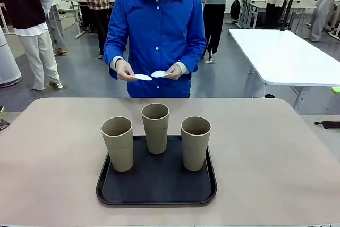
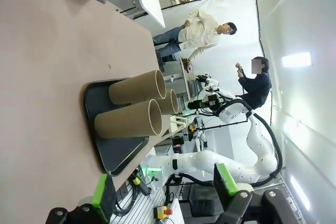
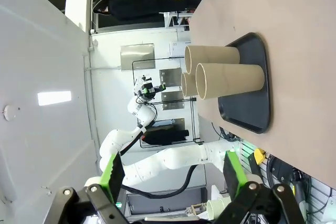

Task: Place coasters on the table and set cups on them.
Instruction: Pick up one Reusable plastic cup and place it on a coaster set by the human.

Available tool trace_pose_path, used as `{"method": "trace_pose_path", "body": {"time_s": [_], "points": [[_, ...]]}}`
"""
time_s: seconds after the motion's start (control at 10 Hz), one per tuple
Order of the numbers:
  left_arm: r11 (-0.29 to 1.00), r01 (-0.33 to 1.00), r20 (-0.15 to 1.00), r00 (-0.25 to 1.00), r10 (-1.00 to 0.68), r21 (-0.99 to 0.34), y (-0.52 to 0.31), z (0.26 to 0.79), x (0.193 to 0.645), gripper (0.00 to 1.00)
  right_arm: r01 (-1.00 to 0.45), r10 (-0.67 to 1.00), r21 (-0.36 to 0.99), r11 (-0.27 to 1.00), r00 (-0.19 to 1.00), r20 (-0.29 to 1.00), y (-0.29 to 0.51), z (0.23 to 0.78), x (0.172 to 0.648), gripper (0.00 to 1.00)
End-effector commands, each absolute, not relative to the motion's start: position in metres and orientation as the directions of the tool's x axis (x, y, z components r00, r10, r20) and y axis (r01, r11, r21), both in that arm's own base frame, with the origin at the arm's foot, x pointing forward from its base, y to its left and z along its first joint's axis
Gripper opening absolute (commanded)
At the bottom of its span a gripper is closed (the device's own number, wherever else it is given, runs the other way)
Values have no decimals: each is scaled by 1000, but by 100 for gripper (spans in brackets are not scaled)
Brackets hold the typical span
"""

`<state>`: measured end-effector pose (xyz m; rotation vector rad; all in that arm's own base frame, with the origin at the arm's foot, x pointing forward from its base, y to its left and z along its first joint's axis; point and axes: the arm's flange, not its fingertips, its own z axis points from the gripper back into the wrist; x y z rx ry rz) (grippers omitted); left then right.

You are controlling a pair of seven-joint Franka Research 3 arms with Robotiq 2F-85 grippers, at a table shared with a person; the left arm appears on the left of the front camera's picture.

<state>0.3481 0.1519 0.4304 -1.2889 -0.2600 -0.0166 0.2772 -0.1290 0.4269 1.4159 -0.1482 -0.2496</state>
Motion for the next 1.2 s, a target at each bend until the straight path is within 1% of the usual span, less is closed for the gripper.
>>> {"method": "trace_pose_path", "body": {"time_s": [0.0,1.1], "points": [[277,162,205,969,136,-947,154,431,347,100,80,-263,988,128,964,-44,-129,428,277,100],[277,162,205,969,136,-947,154,431,347,100,80,-263,988,128,964,-44,-129,428,277,100]]}}
